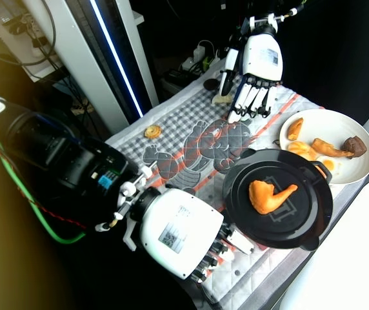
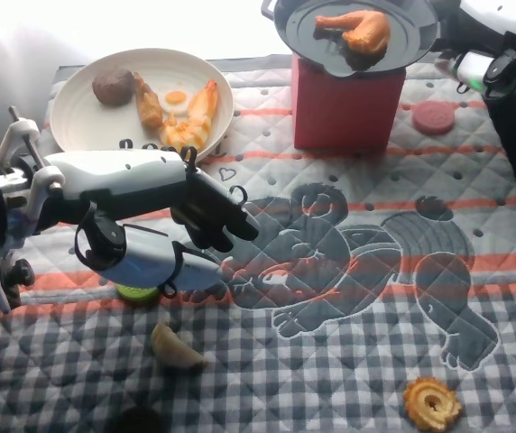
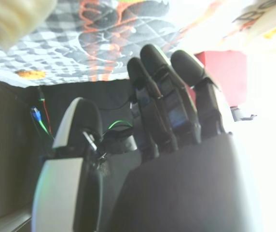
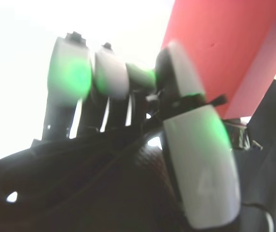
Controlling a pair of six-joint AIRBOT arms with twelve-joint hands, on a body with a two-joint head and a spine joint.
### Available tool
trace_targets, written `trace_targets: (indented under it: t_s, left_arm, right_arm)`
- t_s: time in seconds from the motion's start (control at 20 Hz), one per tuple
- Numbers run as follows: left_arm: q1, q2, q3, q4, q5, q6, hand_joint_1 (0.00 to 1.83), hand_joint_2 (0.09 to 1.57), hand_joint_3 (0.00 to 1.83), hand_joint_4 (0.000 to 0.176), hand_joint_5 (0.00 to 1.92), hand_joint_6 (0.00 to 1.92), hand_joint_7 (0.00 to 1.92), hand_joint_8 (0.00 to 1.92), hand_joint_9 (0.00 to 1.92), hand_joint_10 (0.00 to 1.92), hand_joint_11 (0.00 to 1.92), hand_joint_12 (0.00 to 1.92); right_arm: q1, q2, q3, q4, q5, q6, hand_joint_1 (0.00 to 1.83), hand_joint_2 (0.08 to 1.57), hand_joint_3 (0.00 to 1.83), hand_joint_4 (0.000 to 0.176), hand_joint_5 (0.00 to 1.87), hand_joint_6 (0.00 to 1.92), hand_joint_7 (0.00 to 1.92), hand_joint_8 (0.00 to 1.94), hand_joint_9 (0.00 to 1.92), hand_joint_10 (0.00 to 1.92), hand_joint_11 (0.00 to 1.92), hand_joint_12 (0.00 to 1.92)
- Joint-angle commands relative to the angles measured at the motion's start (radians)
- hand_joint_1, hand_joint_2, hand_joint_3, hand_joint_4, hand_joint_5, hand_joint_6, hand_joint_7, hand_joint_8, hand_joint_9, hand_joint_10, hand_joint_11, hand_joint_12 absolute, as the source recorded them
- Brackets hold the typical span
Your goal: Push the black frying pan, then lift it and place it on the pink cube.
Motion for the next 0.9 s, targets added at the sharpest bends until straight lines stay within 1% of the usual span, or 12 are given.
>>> trace_targets:
  t_s: [0.0,0.1,0.15,0.25,0.35,0.4,0.55,0.65,0.7,0.75,0.8,0.85]
  left_arm:
    - [-0.004,-0.001,0.004,-0.018,-0.097,-0.01,0.8,1.24,0.0,0.0,0.65,0.01,0.81,0.0,0.62,0.54,0.14,1.53]
    - [-0.003,-0.001,0.004,-0.019,-0.097,-0.01,0.82,1.23,0.0,0.0,0.65,0.0,0.79,0.0,0.61,0.54,0.13,1.55]
    - [-0.002,-0.001,0.004,-0.021,-0.097,-0.01,0.79,1.24,0.0,0.0,0.65,0.0,0.8,0.0,0.61,0.54,0.1,1.56]
    - [-0.002,-0.001,0.004,-0.024,-0.097,-0.01,0.78,1.24,0.0,0.0,0.65,0.0,0.81,0.0,0.61,0.55,0.11,1.57]
    - [0.0,-0.001,0.004,-0.027,-0.098,-0.01,0.77,1.24,0.0,0.0,0.64,0.0,0.77,0.0,0.57,0.53,0.06,1.56]
    - [0.001,-0.001,0.004,-0.029,-0.098,-0.01,0.8,1.24,0.0,0.0,0.64,0.0,0.77,0.0,0.57,0.53,0.08,1.57]
    - [0.004,0.0,0.004,-0.034,-0.099,-0.01,0.82,1.23,0.0,0.0,0.64,0.0,0.78,0.0,0.58,0.53,0.08,1.58]
    - [0.006,0.0,0.004,-0.038,-0.099,-0.01,0.87,1.21,0.0,0.0,0.65,0.0,0.81,0.01,0.62,0.55,0.11,1.58]
    - [0.007,0.0,0.004,-0.04,-0.1,-0.01,0.89,1.21,0.0,0.0,0.65,0.0,0.81,0.01,0.62,0.53,0.11,1.55]
    - [0.009,0.001,0.004,-0.043,-0.1,-0.01,0.89,1.21,0.0,0.0,0.65,0.0,0.81,0.01,0.62,0.53,0.12,1.55]
    - [0.011,0.002,0.004,-0.048,-0.102,-0.01,0.86,1.21,0.0,0.0,0.65,0.0,0.81,0.01,0.62,0.53,0.13,1.56]
    - [0.014,0.004,0.004,-0.054,-0.105,-0.01,0.84,1.22,0.0,0.0,0.67,0.0,0.83,0.01,0.63,0.58,0.15,1.59]
  right_arm:
    - [0.008,0.005,-0.003,-0.019,0.104,-0.002,0.79,1.37,0.0,0.0,0.05,1.24,0.25,1.21,0.37,1.59,0.47,1.92]
    - [0.008,0.01,-0.017,-0.019,0.1,-0.025,0.71,1.3,0.0,0.004,0.09,0.51,0.24,0.52,0.25,1.14,0.09,1.77]
    - [0.008,0.016,-0.023,-0.019,0.096,-0.037,0.67,1.3,0.0,0.036,0.07,0.35,0.21,0.39,0.13,0.97,0.02,1.56]
    - [0.008,0.024,-0.031,-0.028,0.085,-0.045,0.69,1.31,0.0,0.037,0.07,0.16,0.17,0.44,0.05,0.8,0.0,1.2]
    - [0.008,0.036,-0.04,-0.032,0.077,-0.049,0.65,1.32,0.0,0.074,0.01,0.04,0.03,0.21,0.0,0.52,0.0,0.84]
    - [0.008,0.042,-0.044,-0.035,0.073,-0.049,0.64,1.32,0.0,0.059,0.0,0.01,0.01,0.1,0.0,0.47,0.0,0.8]
    - [0.008,0.07,-0.064,-0.051,0.06,-0.049,0.64,1.29,0.0,0.065,0.0,0.0,0.0,0.0,0.02,0.06,0.0,0.14]
    - [0.008,0.088,-0.083,-0.06,0.061,-0.049,0.64,1.26,0.0,0.015,0.0,0.0,0.0,0.0,0.0,0.0,0.0,0.42]
    - [0.008,0.097,-0.094,-0.068,0.061,-0.049,0.61,1.24,0.0,0.01,0.0,0.0,0.0,0.0,0.0,0.0,0.0,0.45]
    - [0.008,0.104,-0.107,-0.078,0.062,-0.049,0.6,1.23,0.0,0.031,0.0,0.0,0.0,0.0,0.0,0.0,0.0,0.45]
    - [0.008,0.118,-0.128,-0.089,0.068,-0.049,0.62,1.2,0.0,0.07,0.0,0.0,0.0,0.0,0.0,0.0,0.0,0.22]
    - [0.008,0.137,-0.151,-0.097,0.081,-0.049,0.74,1.18,0.0,0.08,0.0,0.0,0.0,0.0,0.0,0.0,0.0,0.04]
